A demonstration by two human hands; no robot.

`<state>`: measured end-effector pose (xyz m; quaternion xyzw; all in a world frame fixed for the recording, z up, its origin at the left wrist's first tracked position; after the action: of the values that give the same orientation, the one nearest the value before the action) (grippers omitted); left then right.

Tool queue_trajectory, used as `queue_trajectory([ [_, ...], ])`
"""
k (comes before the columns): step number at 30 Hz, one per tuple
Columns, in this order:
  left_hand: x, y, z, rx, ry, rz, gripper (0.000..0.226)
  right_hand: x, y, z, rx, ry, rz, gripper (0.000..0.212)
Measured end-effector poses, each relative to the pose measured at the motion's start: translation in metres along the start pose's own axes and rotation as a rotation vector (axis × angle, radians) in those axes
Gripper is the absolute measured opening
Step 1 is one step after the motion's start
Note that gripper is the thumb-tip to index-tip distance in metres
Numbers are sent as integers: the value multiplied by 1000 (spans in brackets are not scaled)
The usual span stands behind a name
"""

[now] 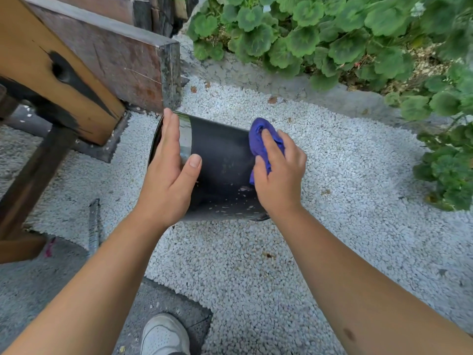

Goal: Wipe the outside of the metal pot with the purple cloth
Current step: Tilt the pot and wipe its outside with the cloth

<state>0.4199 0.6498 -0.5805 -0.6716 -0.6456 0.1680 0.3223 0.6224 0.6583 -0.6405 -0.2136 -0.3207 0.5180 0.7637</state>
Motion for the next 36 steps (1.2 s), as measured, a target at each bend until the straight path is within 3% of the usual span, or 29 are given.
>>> queue_trajectory([
  [5,-2,3,3,-16,-15,-2,88,-3,-6,-33,-12,144,-21,46],
  [11,-5,-6,2,50,103,63,83,5,-8,-41,110,206,16,47],
  [14,-5,-2,3,-32,72,53,74,9,-13,-35,194,263,-18,49],
  [18,3,2,10,-50,-17,5,78,12,-10,33,270,87,-51,63],
  [22,14,5,10,-110,-41,15,78,-15,10,96,219,-154,51,69],
  [26,17,0,18,-181,-101,-10,75,-32,19,94,263,-177,131,55],
  [32,13,-2,23,-165,-109,-23,74,-32,19,91,175,-354,93,45],
  [36,15,-2,24,-99,-78,-20,73,-27,17,77,101,-364,29,40],
])
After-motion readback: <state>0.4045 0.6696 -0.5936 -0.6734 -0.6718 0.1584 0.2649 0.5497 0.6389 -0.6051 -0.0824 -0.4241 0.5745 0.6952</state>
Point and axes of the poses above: each hand's wrist, its own x-axis towards the middle knuckle, its own y-axis out of the palm, z = x × y, the point moved 9 cm from there along x, towards the middle knuckle, and after that the axes turned 5 degrees about -z, right-handed, at the moved point
